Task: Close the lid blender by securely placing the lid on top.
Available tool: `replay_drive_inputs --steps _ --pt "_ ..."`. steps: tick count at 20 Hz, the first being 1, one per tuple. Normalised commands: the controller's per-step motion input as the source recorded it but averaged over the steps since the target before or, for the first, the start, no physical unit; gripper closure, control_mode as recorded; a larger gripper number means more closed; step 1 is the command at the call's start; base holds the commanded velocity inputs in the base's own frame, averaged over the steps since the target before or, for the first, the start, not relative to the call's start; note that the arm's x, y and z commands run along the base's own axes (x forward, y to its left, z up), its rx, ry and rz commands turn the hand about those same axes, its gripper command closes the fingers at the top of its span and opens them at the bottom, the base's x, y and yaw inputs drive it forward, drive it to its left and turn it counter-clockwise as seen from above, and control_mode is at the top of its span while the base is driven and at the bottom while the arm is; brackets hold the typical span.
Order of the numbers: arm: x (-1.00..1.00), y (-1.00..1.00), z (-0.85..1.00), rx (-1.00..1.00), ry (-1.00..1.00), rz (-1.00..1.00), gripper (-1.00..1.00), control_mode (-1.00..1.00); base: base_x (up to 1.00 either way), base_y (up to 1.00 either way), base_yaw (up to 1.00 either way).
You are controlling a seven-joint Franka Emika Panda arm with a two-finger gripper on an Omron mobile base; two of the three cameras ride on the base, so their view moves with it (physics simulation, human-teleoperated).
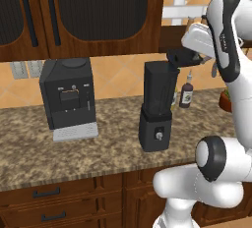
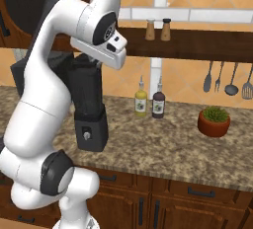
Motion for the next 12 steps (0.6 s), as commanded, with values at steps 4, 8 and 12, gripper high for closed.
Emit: replay_drive_inputs --steps 4,8,12 --pt "0.18 0.52 -0.20 0.00 0.00 0.01 1.00 -1.00 0.00 0.00 0.00" --pt "0.28 0.47 -0.14 0.00 0.00 0.00 1.00 -1.00 0.00 0.00 0.00" --pt "0.31 0.06 -0.07 0.00 0.00 0.01 1.00 -1.00 0.00 0.00 0.00"
